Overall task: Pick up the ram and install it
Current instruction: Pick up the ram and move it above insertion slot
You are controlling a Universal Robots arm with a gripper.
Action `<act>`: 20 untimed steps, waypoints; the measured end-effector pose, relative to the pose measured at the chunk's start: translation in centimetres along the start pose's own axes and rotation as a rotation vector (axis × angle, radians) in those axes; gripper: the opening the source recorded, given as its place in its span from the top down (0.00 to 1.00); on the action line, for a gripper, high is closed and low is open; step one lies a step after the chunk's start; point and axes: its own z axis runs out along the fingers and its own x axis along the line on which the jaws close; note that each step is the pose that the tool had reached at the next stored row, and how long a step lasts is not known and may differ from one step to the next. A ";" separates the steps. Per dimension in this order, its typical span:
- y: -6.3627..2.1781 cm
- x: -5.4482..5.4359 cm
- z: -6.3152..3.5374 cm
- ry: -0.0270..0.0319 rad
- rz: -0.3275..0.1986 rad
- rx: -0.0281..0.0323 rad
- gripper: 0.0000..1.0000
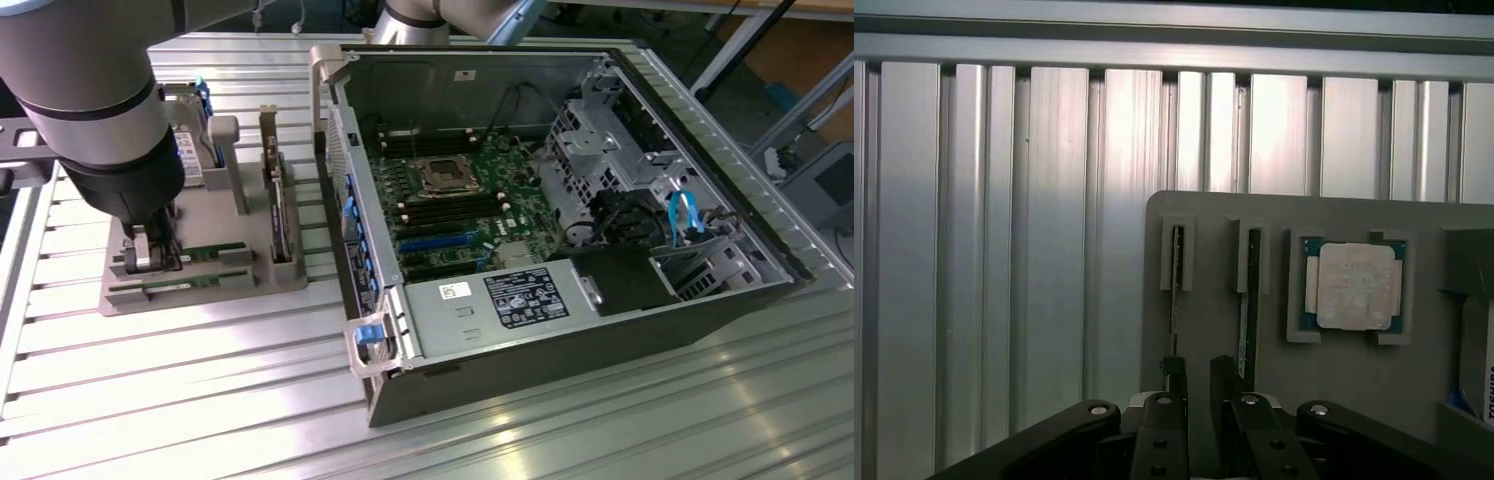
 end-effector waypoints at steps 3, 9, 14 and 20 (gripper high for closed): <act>0.02 0.4 -0.03 -0.0003 0.000 -0.0003 0.76; 0.03 0.6 -0.03 -0.0005 0.000 -0.0003 0.76; 0.02 0.6 0.35 -0.0009 0.000 0.0010 0.76; 0.05 0.6 1.04 -0.0012 0.000 0.0019 0.76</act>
